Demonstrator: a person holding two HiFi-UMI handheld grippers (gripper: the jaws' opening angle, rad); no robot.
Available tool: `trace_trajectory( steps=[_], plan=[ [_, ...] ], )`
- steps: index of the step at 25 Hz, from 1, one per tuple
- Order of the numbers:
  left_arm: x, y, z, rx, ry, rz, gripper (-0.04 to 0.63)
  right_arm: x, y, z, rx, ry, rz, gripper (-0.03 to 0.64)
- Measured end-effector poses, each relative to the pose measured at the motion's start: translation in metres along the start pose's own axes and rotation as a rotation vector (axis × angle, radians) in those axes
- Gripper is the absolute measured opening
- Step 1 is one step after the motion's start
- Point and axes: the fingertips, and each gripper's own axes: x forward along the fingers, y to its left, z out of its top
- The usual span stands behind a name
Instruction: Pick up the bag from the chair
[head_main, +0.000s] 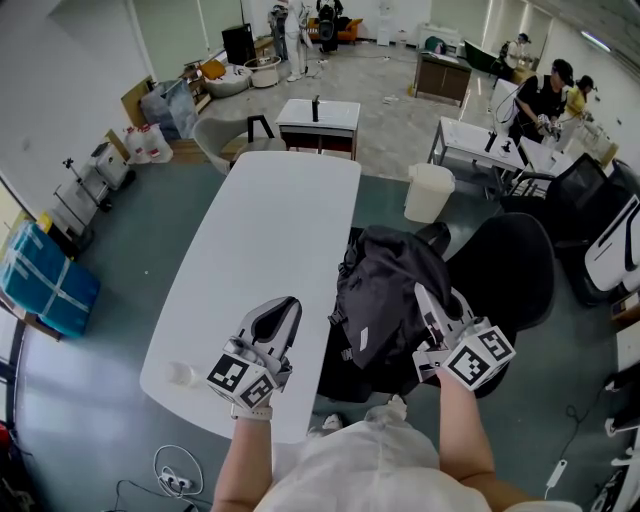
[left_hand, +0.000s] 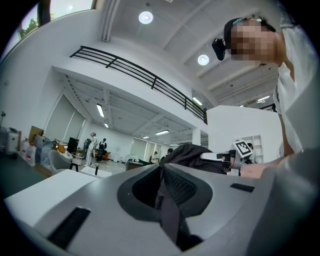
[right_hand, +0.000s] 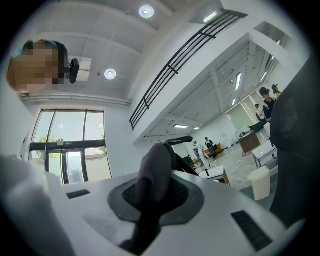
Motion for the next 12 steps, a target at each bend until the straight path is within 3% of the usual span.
trace_trajectory(
  steps=[12],
  plan=[
    [0.0001,-0.0002,-0.0011,0.019,0.004,-0.002,0.04,-0.0008,-0.0021,0.0014,-0.013,-0.004,-0.007,0.043]
  ],
)
